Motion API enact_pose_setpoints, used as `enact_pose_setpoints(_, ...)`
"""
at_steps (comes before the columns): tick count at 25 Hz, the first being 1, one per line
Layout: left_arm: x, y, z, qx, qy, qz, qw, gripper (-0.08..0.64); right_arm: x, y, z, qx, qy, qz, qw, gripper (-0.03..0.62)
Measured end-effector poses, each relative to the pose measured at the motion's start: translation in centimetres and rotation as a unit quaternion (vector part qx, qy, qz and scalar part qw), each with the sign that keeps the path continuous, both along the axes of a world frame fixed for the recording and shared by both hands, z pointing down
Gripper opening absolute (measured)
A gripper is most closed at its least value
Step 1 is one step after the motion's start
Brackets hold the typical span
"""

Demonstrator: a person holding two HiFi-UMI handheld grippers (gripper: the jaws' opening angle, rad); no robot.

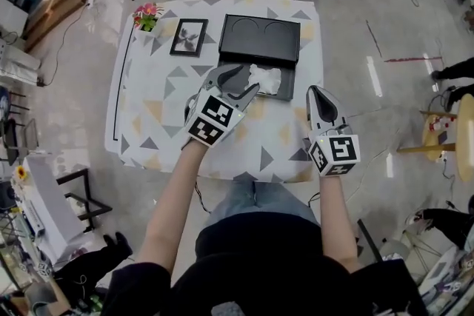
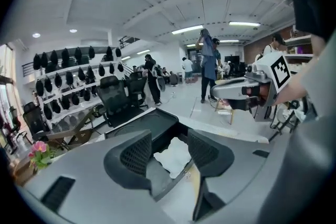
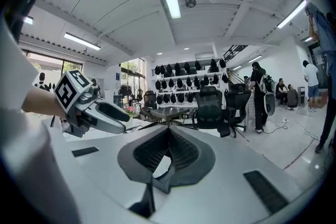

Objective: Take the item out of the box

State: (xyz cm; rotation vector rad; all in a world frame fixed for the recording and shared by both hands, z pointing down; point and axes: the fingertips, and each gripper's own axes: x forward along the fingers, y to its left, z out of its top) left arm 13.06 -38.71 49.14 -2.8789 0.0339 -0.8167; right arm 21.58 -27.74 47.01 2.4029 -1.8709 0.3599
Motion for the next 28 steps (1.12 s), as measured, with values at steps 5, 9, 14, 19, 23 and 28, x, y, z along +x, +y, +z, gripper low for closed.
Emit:
enact_pose_setpoints(5,2.8,1.2,3.6,0.022,-0.091,0.091,0.9914,0.222,0.0,-0.6,0.6,-0.007,-0.003,-0.002,1.000,0.003)
enact_pose_setpoints(9,4.2,1.4,6.8,0.036,-0.165,0.148,0.9745,0.222,0.3,-0.8,1.0,-0.014,-0.005,0.001,1.000,0.003)
enact_pose_setpoints(14,5.4,1.3,10.5,0.050,-0.240,0.195,0.9497,0.215,1.3,-0.6,1.7,-0.022,-0.009,0.013,1.000,0.003)
enact_pose_setpoints(19,6.0,1.5,12.9,0.059,-0.287,0.229,0.9281,0.189,2.0,-0.4,2.2,-0.028,-0.013,0.022,0.999,0.003)
enact_pose_setpoints(23,6.2,1.4,14.3,0.063,-0.316,0.247,0.9139,0.186,2.5,-0.3,2.4,-0.030,-0.016,0.024,0.999,0.003)
enact_pose_setpoints(28,6.3,1.7,15.1,0.055,-0.340,0.262,0.9014,0.175,2.8,-0.3,2.7,-0.034,-0.015,0.025,0.999,0.003)
